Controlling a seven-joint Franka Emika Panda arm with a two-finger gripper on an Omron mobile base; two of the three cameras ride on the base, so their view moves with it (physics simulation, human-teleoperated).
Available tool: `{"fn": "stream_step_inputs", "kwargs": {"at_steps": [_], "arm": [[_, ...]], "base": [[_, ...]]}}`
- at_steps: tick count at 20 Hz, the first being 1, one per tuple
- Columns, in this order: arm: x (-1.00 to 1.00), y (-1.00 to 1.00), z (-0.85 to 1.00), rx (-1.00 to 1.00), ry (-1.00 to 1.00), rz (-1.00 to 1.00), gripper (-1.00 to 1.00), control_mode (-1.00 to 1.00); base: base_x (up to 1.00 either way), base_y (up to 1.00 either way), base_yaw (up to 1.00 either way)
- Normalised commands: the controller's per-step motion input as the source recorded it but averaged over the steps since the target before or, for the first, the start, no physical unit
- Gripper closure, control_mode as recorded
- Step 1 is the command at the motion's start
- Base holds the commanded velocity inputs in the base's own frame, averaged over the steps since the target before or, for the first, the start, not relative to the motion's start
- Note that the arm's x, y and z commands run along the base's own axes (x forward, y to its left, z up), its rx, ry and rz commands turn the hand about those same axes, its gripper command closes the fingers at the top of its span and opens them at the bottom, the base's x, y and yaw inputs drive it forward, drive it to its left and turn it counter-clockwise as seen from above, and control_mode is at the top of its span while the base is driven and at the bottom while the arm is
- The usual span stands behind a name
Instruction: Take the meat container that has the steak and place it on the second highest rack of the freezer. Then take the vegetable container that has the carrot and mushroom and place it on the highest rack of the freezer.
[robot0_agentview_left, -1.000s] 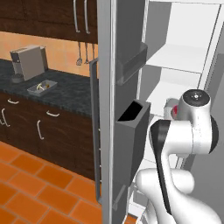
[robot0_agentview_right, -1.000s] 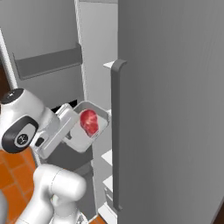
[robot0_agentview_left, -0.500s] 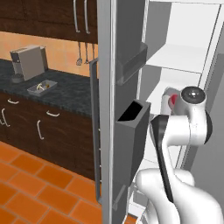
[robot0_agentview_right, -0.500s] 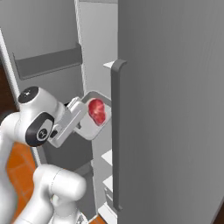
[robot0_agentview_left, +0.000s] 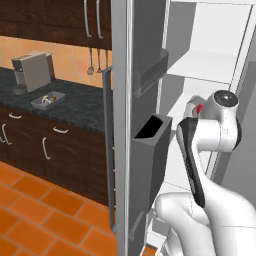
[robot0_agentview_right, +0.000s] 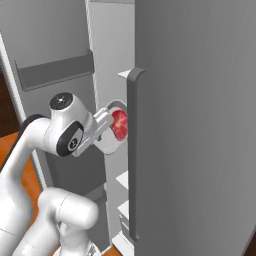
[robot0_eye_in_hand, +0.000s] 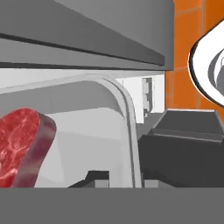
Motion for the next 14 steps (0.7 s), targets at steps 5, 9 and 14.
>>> {"fn": "stream_step_inputs", "kwargs": {"at_steps": [5,9,14], "arm": [[0.56,-0.05,-0.18,0.01,-0.09,0.00,1.00,-1.00],[0.13,-0.06,-0.14,0.00,-0.01,0.03,1.00,-1.00],[-0.30,0.00,0.02,0.00,-0.21,0.15,1.00,-1.00]], "base": [[0.00,0.00,0.00],[0.00,0.00,0.00],[0.00,0.00,0.00]]}}
